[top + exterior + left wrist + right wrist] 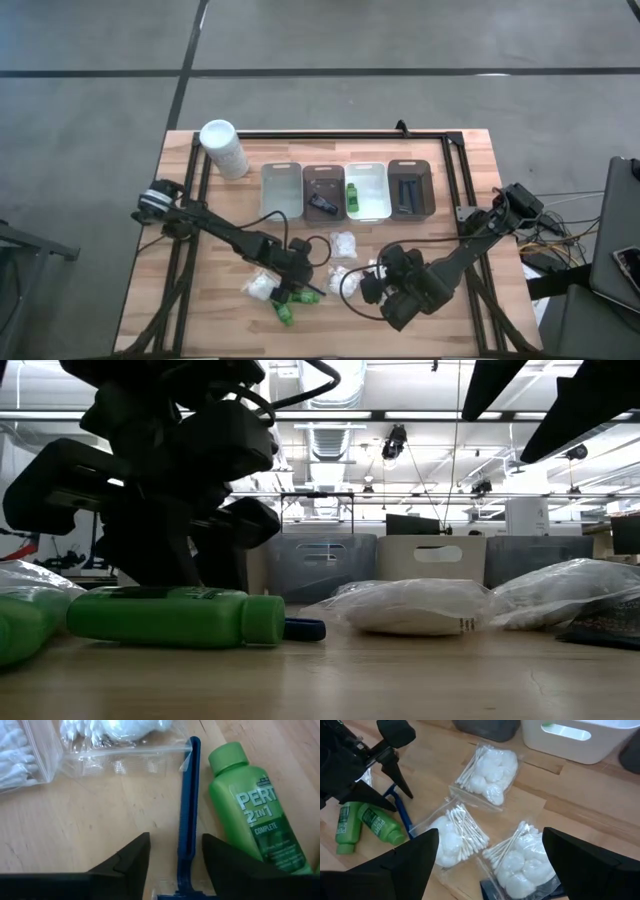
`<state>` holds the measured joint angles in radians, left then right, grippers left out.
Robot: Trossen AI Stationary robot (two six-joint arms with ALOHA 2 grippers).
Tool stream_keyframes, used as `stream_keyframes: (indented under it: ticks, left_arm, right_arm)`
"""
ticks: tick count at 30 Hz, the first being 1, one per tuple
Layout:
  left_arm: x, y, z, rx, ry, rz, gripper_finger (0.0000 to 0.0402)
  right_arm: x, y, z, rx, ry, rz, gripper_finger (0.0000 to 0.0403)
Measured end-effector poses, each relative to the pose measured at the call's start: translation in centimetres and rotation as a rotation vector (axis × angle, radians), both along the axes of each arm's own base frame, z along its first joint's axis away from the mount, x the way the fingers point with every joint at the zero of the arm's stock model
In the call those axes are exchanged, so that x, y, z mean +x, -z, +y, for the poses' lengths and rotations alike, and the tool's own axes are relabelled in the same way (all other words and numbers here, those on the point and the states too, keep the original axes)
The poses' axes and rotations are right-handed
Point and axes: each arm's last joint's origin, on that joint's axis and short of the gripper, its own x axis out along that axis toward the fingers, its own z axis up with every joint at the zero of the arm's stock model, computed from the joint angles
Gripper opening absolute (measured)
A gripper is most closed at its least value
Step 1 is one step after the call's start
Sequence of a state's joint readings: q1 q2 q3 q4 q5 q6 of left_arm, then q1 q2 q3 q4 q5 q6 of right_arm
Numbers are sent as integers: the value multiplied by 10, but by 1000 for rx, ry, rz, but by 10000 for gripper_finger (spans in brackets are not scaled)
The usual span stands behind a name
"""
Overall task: Pick & Place Travel size toiletries
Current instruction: Put the blue razor into the right black bin
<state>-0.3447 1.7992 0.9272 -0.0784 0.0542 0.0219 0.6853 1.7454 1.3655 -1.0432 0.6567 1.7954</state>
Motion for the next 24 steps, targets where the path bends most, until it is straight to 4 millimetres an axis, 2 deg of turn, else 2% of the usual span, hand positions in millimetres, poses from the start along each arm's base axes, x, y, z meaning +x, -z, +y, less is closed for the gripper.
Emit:
stream_keyframes:
  ticks: [8,13,19,24]
  left_arm:
    - [0,1,0,-1,9,4,80]
    - [0,2,0,-1,6,6,37]
    - [0,-4,0,2,-22,25,31]
    - [-12,-23,5,14,-35,65,31]
  right_arm:
    - [0,0,0,-7,-13,6,334]
    - [-1,0,1,-7,-18,6,315]
    - [-3,-2,11,24,-45,-28,295]
    - [-4,-5,22,57,-82,-70,280]
